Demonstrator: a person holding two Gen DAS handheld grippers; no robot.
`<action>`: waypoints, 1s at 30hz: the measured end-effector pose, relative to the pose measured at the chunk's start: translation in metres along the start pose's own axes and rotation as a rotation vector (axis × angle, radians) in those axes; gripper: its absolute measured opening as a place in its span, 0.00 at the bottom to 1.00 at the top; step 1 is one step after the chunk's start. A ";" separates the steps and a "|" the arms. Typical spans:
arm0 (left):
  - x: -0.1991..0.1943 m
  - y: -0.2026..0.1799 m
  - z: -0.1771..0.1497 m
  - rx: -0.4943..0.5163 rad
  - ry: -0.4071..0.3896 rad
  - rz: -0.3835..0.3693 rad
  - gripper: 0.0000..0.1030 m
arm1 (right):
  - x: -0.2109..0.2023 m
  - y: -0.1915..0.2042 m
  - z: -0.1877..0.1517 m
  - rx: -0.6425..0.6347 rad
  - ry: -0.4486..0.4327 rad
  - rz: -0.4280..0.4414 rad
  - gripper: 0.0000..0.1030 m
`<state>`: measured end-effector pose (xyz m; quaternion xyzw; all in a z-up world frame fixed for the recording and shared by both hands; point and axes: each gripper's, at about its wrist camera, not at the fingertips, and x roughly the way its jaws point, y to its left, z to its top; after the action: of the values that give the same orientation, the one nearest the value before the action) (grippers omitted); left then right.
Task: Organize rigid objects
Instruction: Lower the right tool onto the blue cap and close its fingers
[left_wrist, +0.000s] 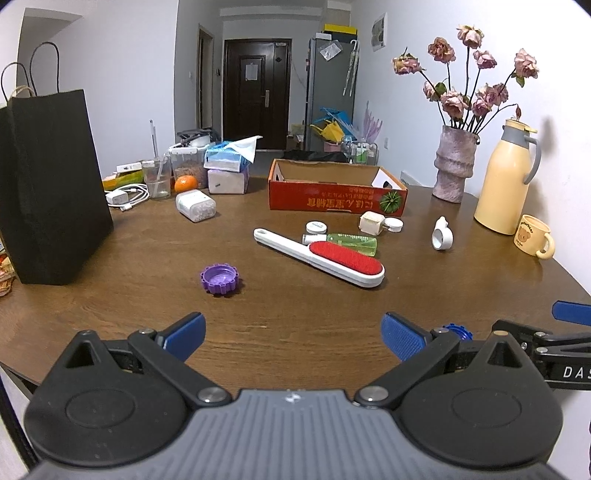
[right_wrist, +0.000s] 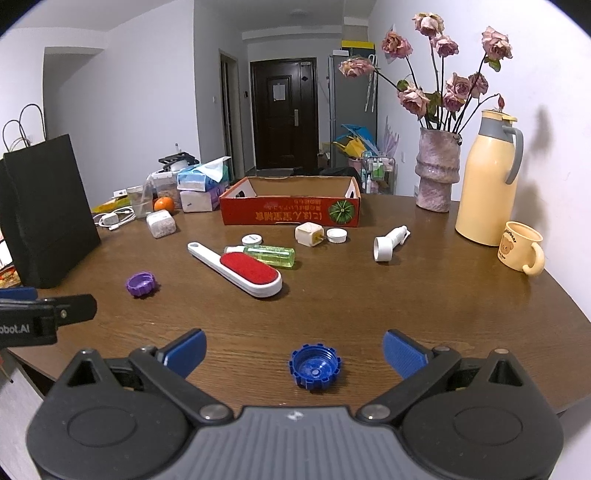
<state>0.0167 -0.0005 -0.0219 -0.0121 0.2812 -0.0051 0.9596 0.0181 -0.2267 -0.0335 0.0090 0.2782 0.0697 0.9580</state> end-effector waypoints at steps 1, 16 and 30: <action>0.003 0.001 -0.001 -0.003 0.006 -0.001 1.00 | 0.004 -0.001 -0.002 -0.001 0.003 0.000 0.99; 0.045 0.013 -0.008 -0.031 0.025 -0.018 1.00 | 0.058 -0.013 -0.021 0.010 0.070 0.026 0.89; 0.074 0.014 -0.014 -0.018 0.049 -0.021 1.00 | 0.106 -0.019 -0.039 -0.013 0.110 0.053 0.65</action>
<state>0.0711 0.0117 -0.0736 -0.0234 0.3046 -0.0130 0.9521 0.0884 -0.2317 -0.1237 0.0066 0.3295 0.0974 0.9391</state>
